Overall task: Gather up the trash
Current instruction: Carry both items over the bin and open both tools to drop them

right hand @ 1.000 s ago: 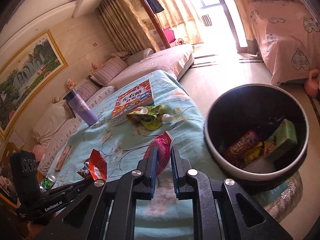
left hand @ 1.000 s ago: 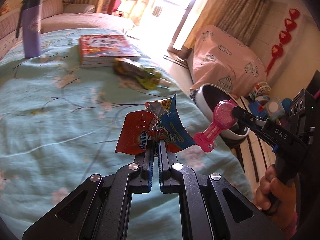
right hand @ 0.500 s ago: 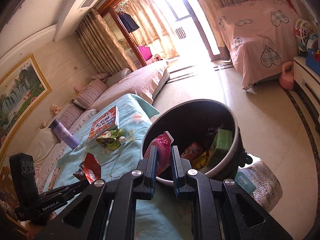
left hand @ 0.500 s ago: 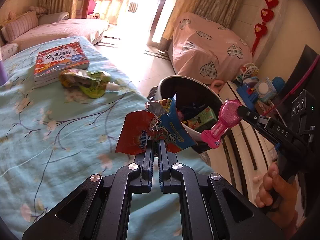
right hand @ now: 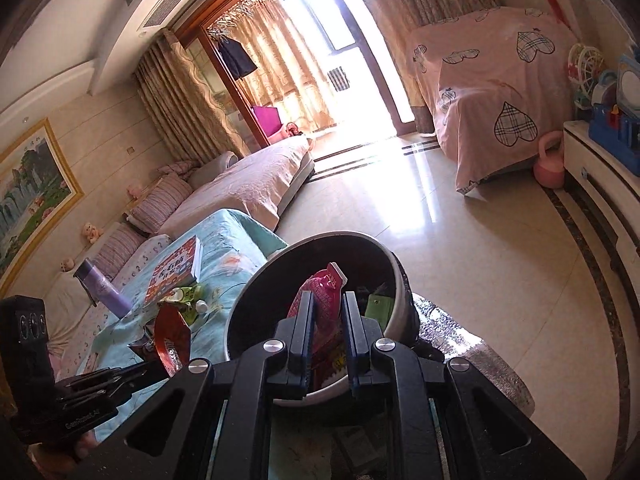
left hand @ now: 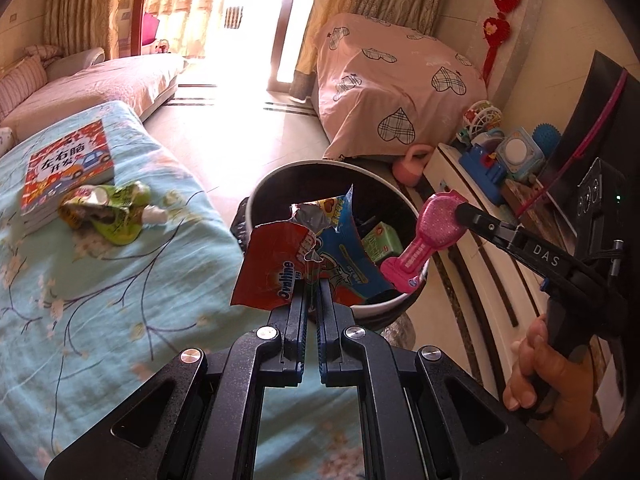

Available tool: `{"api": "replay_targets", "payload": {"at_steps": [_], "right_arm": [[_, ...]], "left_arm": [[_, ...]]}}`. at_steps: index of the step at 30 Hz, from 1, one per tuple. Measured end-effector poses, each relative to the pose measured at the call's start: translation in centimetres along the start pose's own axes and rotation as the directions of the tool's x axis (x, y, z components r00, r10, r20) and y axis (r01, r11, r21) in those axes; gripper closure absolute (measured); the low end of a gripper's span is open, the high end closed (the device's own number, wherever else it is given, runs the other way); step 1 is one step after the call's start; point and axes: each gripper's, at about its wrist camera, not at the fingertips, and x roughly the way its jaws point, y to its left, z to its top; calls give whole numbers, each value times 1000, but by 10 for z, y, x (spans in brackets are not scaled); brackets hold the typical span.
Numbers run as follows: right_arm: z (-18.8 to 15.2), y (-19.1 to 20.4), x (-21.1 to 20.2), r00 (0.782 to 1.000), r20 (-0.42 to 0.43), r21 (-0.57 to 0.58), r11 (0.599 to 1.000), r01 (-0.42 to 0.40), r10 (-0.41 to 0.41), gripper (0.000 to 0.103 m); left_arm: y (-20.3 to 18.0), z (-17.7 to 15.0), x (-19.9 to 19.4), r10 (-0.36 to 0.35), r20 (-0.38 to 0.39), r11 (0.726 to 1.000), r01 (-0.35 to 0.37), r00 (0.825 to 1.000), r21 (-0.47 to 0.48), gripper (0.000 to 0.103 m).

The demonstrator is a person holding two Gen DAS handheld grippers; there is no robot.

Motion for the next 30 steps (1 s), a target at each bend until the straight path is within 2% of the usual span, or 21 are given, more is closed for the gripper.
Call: {"api": "replay_targets", "payload": {"at_steps": [16,30], "right_arm": [[9,-9,12,1000,-7,-30,999,23,-23,90],[10,-10,27,999,-41,-32,999,18,-19,90]], "left_arm": [[-25,20,28,14,-10,998,-13,1000,61,99],[-23,24,45,24,-43,998,-22,999,52,99]]}}
